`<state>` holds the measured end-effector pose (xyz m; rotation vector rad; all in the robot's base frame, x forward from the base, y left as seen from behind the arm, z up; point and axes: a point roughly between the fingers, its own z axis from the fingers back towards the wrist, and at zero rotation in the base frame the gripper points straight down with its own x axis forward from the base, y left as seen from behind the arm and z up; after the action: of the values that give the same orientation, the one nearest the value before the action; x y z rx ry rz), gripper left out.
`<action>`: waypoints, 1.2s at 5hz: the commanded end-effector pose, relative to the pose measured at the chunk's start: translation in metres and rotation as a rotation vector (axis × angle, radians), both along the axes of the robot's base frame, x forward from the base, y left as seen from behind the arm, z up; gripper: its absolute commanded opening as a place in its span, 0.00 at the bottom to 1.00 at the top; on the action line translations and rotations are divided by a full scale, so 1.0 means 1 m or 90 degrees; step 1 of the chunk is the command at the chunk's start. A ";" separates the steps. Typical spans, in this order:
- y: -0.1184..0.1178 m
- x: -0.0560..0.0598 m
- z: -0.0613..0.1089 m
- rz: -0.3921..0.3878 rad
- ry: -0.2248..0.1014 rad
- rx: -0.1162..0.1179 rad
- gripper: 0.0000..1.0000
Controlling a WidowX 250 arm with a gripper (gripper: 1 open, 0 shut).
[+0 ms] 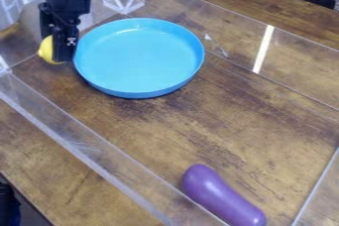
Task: Put the lemon on the blue tray
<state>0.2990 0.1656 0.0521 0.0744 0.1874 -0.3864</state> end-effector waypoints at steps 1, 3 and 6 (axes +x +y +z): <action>0.002 0.013 0.016 -0.013 -0.030 0.020 0.00; 0.005 0.015 0.016 -0.018 -0.029 0.025 0.00; 0.007 0.017 0.020 -0.029 -0.031 0.033 0.00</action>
<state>0.3040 0.1724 0.0541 0.0996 0.1953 -0.4153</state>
